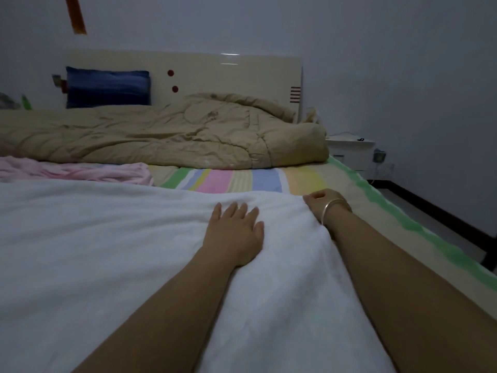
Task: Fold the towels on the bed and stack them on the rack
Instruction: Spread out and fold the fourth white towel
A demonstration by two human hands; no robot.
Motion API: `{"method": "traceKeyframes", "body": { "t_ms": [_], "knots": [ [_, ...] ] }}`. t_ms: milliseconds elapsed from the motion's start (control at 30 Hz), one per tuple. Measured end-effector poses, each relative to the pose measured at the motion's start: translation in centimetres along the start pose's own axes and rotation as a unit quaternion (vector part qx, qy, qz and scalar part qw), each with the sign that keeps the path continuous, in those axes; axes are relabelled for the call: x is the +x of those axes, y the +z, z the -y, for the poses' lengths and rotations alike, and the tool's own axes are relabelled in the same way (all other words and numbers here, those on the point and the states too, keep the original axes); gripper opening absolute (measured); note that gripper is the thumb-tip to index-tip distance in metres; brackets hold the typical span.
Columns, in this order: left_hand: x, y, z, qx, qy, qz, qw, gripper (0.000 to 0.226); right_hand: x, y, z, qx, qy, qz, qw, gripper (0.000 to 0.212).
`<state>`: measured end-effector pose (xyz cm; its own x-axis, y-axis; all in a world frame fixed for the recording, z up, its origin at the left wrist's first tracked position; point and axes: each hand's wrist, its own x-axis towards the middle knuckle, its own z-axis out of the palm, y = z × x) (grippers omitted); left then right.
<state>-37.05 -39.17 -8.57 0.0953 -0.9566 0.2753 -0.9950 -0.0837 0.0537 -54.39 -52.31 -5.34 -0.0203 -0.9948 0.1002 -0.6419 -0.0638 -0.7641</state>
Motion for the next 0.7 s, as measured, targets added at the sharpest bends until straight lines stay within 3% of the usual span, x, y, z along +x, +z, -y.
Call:
{"method": "traceKeyframes", "body": {
  "t_ms": [100,200,267,367,467,533,600,700],
  "knots": [
    [-0.6,-0.2,0.3,-0.038,0.029,-0.114,0.992,0.054,-2.0,-1.2,-0.9,0.130,0.004,0.033,0.991,0.029],
    [-2.9,-2.3,-0.8,-0.083,0.089,-0.292,0.949,0.035,-5.3,-3.7,-2.5,0.232,0.024,0.028,0.972,0.028],
    [-5.9,-4.2,-2.4,-0.140,0.060,-0.308,0.939,0.028,-7.8,-5.5,-3.0,0.261,0.046,0.013,0.964,0.022],
    [-11.3,-7.4,-5.3,-0.232,-0.030,-0.259,0.937,0.014,-11.2,-7.7,-3.3,0.106,0.023,-0.036,0.993,0.013],
    [-17.3,-10.0,-8.5,-0.196,-0.081,-0.105,0.972,0.037,-14.6,-7.9,-2.0,0.088,0.055,0.071,0.992,0.029],
    [-21.5,-12.1,-11.3,-0.170,-0.081,-0.009,0.982,0.049,-16.4,-7.9,-0.7,0.030,0.083,0.136,0.987,0.045],
    [-24.7,-13.3,-13.7,-0.162,-0.079,0.072,0.981,0.061,-17.6,-7.9,0.3,-0.067,0.073,0.148,0.984,0.052],
    [-26.7,-13.5,-16.0,-0.117,-0.043,0.133,0.983,0.054,-18.8,-7.7,0.8,-0.133,0.071,0.149,0.977,0.047]
  ]
}}
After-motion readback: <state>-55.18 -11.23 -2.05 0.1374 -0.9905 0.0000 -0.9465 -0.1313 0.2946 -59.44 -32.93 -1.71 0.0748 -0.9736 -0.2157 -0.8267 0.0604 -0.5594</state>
